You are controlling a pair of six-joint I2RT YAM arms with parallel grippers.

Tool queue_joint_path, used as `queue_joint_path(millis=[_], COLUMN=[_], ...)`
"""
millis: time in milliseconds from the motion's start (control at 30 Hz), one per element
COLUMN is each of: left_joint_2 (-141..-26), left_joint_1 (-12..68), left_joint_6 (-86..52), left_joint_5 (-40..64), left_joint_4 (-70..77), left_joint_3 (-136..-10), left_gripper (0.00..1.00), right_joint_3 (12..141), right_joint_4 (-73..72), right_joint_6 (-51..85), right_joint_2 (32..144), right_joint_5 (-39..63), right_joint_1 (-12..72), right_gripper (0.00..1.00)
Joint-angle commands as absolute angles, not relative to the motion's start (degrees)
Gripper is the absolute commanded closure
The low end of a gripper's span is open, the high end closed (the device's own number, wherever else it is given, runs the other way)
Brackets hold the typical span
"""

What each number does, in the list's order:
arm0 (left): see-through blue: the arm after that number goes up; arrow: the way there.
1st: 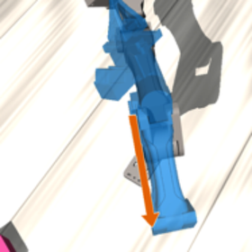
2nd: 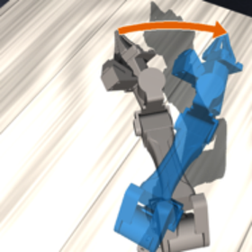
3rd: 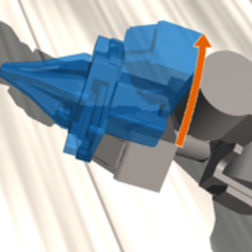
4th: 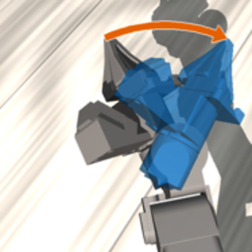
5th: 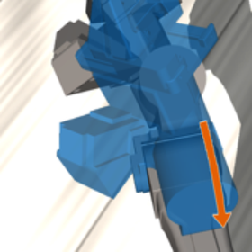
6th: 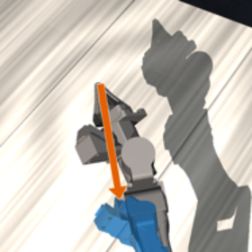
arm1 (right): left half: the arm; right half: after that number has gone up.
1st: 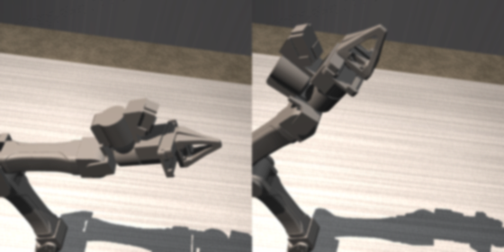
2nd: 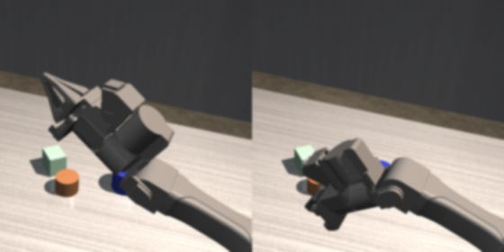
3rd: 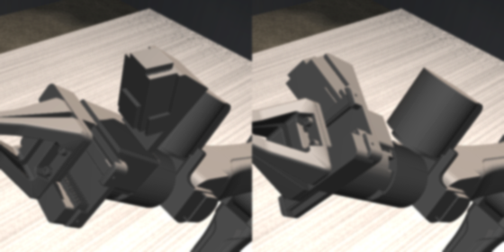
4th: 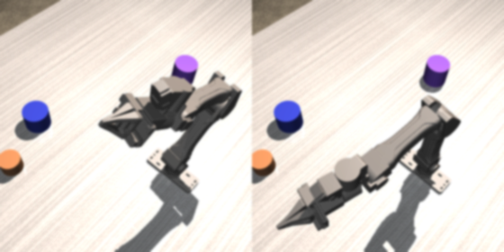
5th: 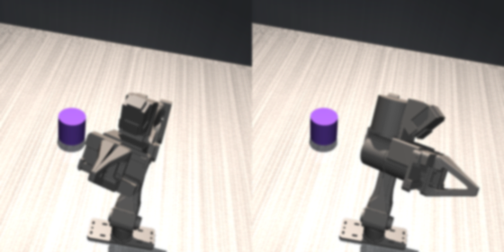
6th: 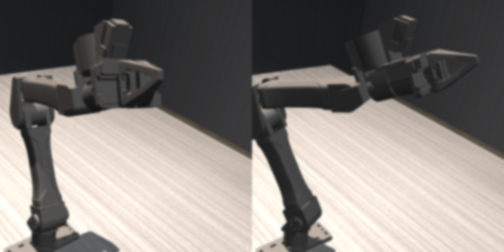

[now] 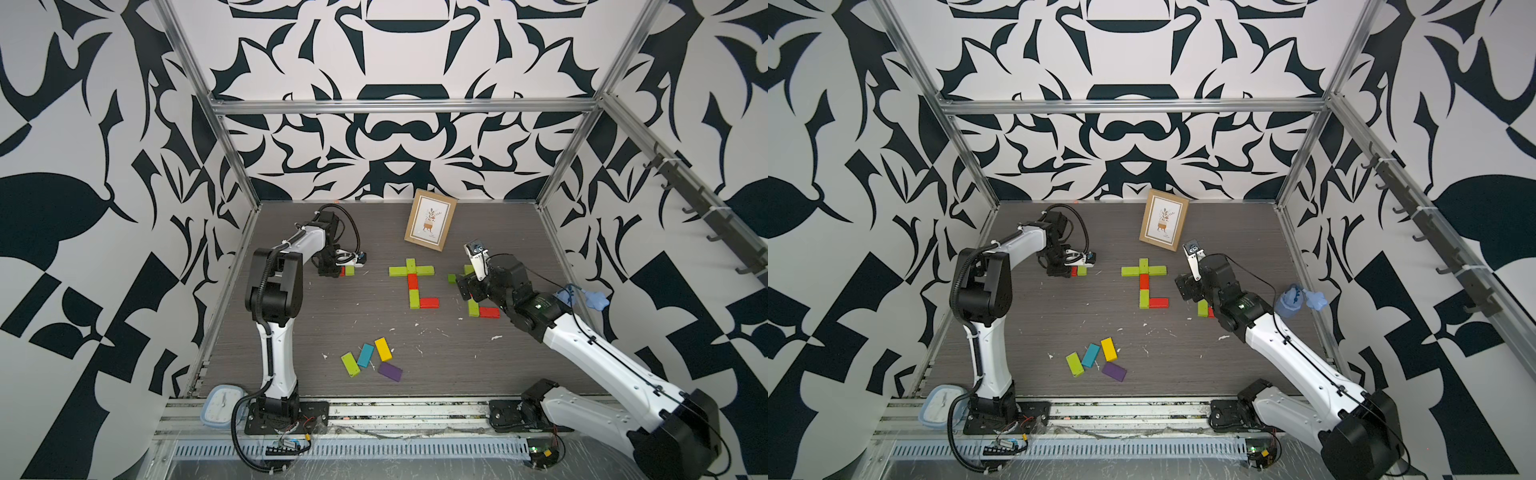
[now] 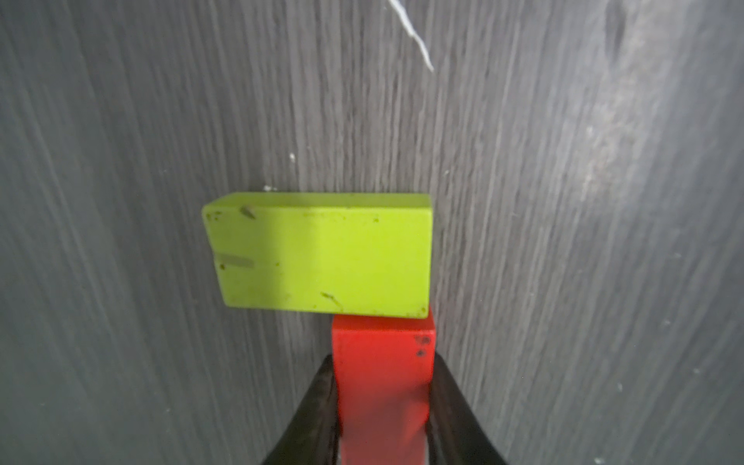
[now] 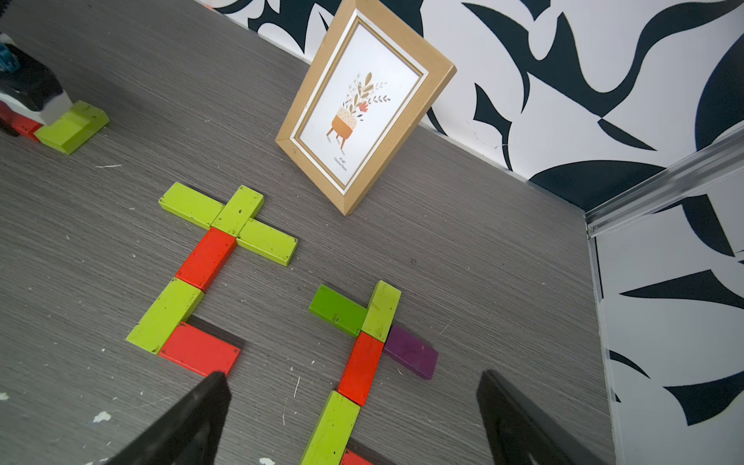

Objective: Assemble the letter t with building blocks
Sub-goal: Assemble the building block at the center of the board.

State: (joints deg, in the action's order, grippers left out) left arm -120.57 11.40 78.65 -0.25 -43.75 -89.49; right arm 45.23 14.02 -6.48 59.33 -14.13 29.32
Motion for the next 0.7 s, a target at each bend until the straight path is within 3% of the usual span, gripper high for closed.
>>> queue_joint_path(millis=[0, 667], left_joint_2=[-123.0, -123.6], left_joint_1=[11.7, 12.5], left_joint_6=[78.7, 77.9], left_joint_5=[0.6, 1.2], left_joint_4=[-45.2, -46.0], left_joint_3=[-90.2, -90.3], left_gripper=[0.81, 0.72], right_joint_3=[45.5, 45.6], right_joint_4=[12.8, 12.8], right_joint_6=[-6.8, -6.8], right_joint_2=[59.1, 58.8], right_joint_5=[-13.9, -13.8], right_joint_1=[29.2, 29.2], right_gripper=[0.01, 0.01])
